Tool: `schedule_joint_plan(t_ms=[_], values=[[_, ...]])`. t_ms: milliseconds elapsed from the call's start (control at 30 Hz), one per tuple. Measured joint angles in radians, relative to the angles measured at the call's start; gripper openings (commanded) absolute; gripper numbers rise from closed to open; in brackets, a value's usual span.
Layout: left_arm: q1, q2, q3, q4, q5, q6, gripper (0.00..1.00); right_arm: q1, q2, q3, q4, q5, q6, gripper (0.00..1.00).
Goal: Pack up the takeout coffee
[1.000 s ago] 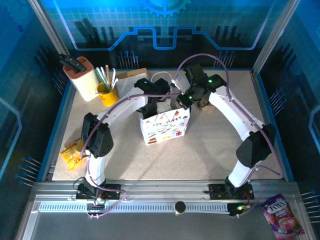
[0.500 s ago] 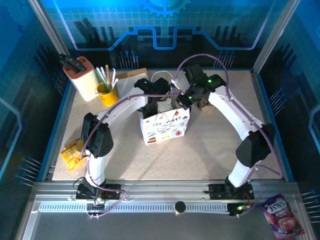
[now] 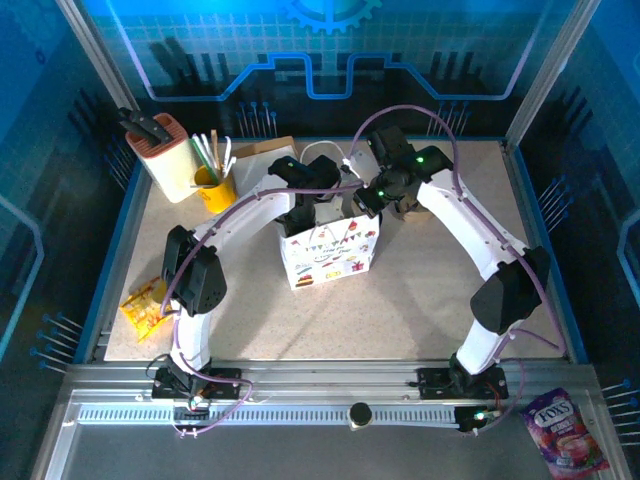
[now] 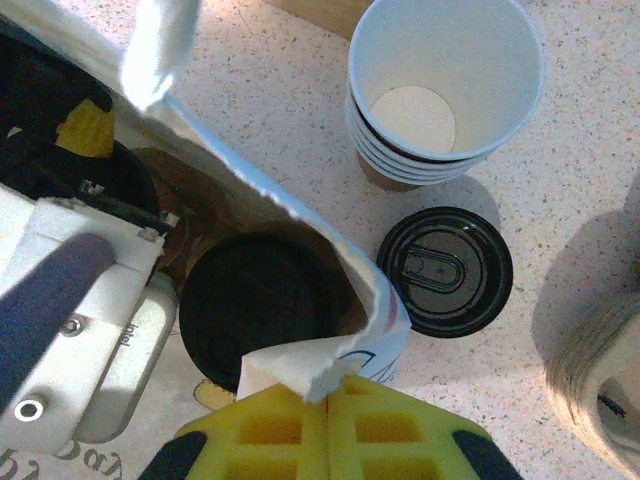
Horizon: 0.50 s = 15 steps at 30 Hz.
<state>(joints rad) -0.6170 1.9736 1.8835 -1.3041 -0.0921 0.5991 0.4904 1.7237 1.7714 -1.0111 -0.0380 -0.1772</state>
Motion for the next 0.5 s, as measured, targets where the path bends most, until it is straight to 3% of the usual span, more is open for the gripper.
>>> schedule_joint_plan(t_ms=[500], values=[[0.0,-0.002,0.006,-0.003,0.014,0.045,0.47,0.0,0.024,0.032,-0.025,0.003,-0.001,0.07]])
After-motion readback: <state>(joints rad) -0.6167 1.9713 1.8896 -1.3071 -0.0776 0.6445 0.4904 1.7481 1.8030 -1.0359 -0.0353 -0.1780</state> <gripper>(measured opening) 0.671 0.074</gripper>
